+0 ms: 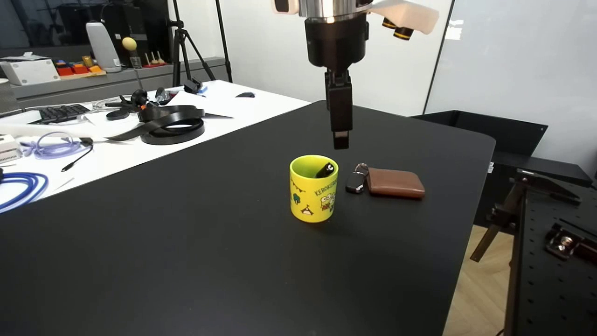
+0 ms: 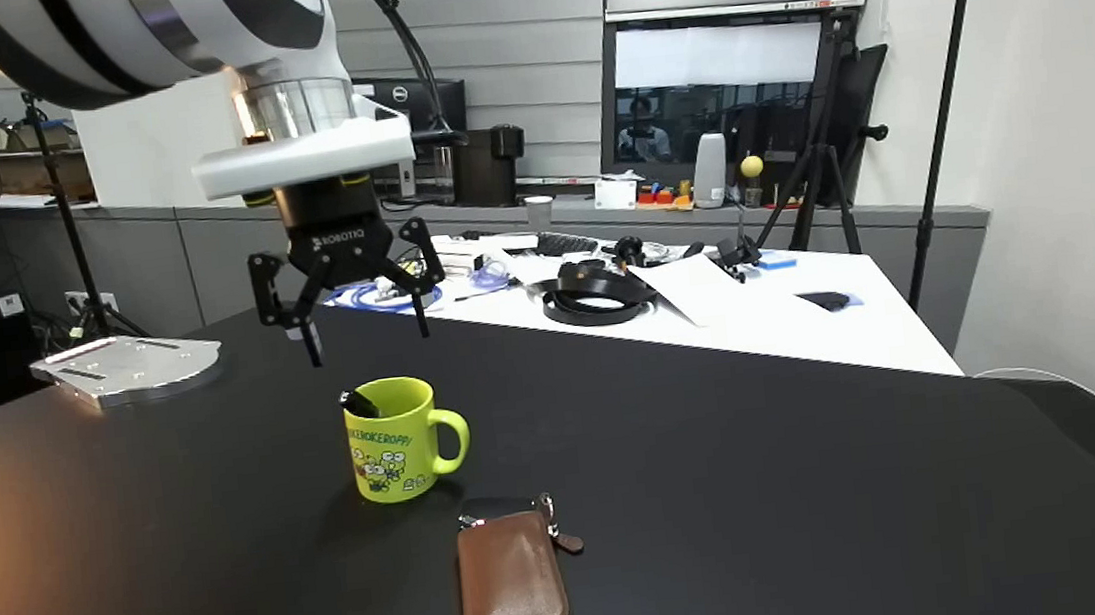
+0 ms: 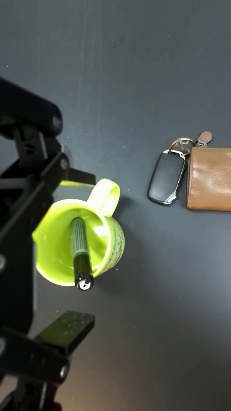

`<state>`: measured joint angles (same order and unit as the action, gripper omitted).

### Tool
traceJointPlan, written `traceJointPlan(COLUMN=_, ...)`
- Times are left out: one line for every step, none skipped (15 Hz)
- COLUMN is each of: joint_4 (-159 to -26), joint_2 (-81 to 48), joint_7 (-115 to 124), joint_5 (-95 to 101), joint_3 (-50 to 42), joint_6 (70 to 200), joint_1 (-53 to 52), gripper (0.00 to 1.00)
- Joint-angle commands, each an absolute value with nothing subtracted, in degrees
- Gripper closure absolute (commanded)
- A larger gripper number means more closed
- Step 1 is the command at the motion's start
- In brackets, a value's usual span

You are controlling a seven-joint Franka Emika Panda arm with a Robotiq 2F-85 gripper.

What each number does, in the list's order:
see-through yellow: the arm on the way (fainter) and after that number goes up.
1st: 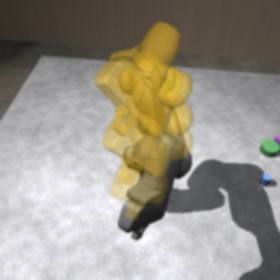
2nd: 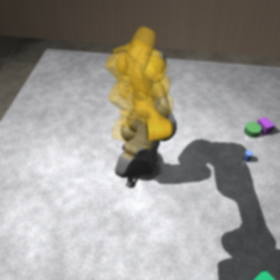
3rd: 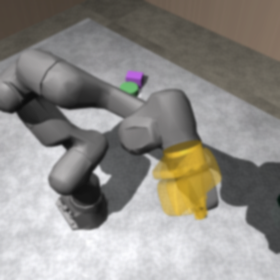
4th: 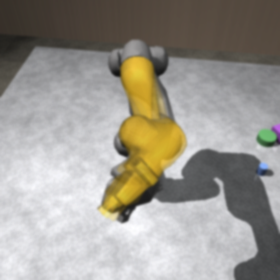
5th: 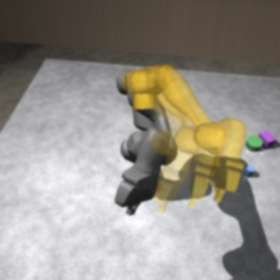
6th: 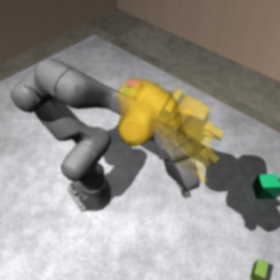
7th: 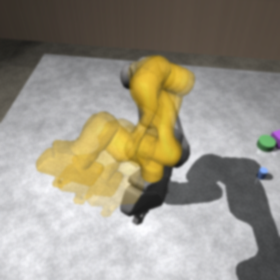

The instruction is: Put the marker on the table

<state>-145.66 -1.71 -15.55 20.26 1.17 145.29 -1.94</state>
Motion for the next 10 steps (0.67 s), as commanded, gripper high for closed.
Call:
traceJointPlan(joint_4=-145.26, joint_2=-2.50, joint_7=-13.38, joint_5=23.20, joint_3=1.34, joint_6=144.84, joint_1=-2.06, gripper=0.00)
traceJointPlan(joint_4=-145.25, joint_2=-3.29, joint_7=-12.14, joint_5=24.88, joint_3=1.43, joint_6=145.53, joint_1=-2.26, gripper=0.00)
traceJointPlan(joint_4=-145.12, joint_2=-4.12, joint_7=-11.88, joint_5=25.48, joint_3=1.57, joint_6=145.67, joint_1=-2.47, gripper=0.00)
traceJointPlan(joint_4=-144.96, joint_2=-4.87, joint_7=-11.19, joint_5=26.58, joint_3=1.60, joint_6=145.64, joint_1=-2.70, gripper=0.00)
traceJointPlan(joint_4=-144.74, joint_2=-5.81, joint_7=-10.94, joint_5=27.18, joint_3=1.64, joint_6=145.60, joint_1=-2.95, gripper=0.00)
traceJointPlan(joint_4=-144.54, joint_2=-6.54, joint_7=-10.60, joint_5=27.64, joint_3=1.65, joint_6=145.56, joint_1=-3.21, gripper=0.00)
traceJointPlan(joint_4=-144.40, joint_2=-7.16, joint_7=-10.33, joint_5=28.00, joint_3=1.66, joint_6=145.48, joint_1=-3.47, gripper=0.00)
traceJointPlan(joint_4=-144.37, joint_2=-7.49, joint_7=-10.17, joint_5=28.28, joint_3=1.70, joint_6=145.47, joint_1=-3.73, gripper=0.00)
traceJointPlan(joint_4=-144.35, joint_2=-7.78, joint_7=-9.74, joint_5=28.83, joint_3=1.65, joint_6=145.45, joint_1=-4.00, gripper=0.00)
traceJointPlan(joint_4=-144.37, joint_2=-8.01, joint_7=-9.48, joint_5=29.10, joint_3=1.61, joint_6=145.72, joint_1=-4.14, gripper=0.20)
